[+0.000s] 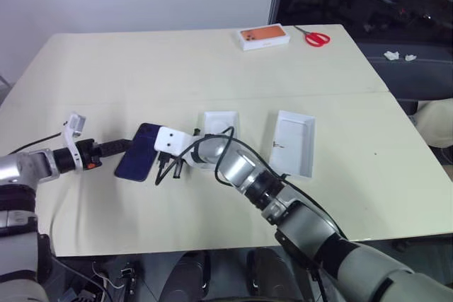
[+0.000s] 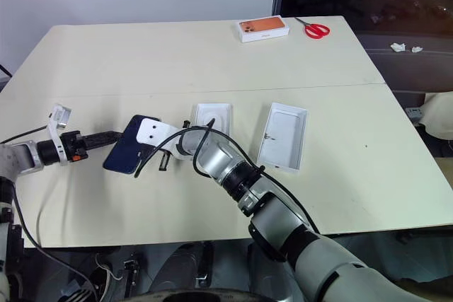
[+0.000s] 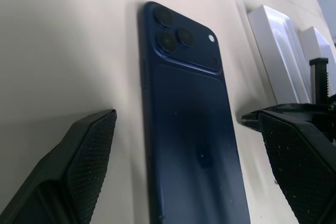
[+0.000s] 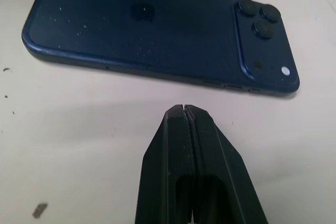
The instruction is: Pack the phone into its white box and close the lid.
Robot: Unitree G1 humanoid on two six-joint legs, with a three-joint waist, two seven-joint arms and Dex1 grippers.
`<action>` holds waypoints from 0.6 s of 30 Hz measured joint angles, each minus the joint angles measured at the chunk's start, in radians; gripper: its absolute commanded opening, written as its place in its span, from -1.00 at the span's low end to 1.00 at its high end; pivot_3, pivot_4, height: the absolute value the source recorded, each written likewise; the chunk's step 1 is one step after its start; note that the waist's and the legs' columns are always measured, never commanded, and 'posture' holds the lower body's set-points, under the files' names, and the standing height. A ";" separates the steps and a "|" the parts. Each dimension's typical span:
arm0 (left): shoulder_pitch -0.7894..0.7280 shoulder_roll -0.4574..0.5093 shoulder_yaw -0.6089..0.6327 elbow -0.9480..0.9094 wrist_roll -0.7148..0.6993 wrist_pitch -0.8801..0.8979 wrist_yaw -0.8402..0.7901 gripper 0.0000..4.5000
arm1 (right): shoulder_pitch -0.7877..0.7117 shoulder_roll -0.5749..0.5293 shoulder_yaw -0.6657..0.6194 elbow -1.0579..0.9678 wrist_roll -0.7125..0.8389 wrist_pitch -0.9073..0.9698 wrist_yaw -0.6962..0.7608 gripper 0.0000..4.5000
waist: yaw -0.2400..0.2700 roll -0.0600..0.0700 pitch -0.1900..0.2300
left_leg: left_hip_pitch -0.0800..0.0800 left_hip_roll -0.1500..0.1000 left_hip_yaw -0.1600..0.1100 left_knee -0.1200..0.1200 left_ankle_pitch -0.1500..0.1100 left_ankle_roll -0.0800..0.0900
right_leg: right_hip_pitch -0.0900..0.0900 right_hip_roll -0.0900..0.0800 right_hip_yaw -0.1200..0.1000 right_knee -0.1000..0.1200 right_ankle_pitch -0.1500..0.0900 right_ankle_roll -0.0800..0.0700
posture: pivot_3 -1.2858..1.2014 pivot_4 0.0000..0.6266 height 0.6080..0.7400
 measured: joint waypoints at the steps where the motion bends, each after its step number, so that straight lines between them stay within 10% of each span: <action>1: -0.002 -0.005 0.000 -0.001 0.006 -0.001 -0.005 1.00 | 0.000 0.001 0.000 0.000 0.000 0.001 0.000 -0.98 | 0.000 0.000 0.000 | 0.000 0.000 0.000 0.000 0.000 0.000 | 0.000 0.000 0.000 0.000 0.000 0.000 | 0.03 -0.52 1.00; 18: 0.044 -0.092 0.000 -0.156 0.035 0.119 -0.019 1.00 | 0.001 0.000 -0.004 0.000 -0.006 0.020 -0.001 -0.98 | 0.005 0.010 -0.011 | 0.007 -0.002 0.000 -0.001 -0.003 0.005 | 0.008 0.000 0.000 -0.001 0.000 0.000 | 0.03 -0.52 1.00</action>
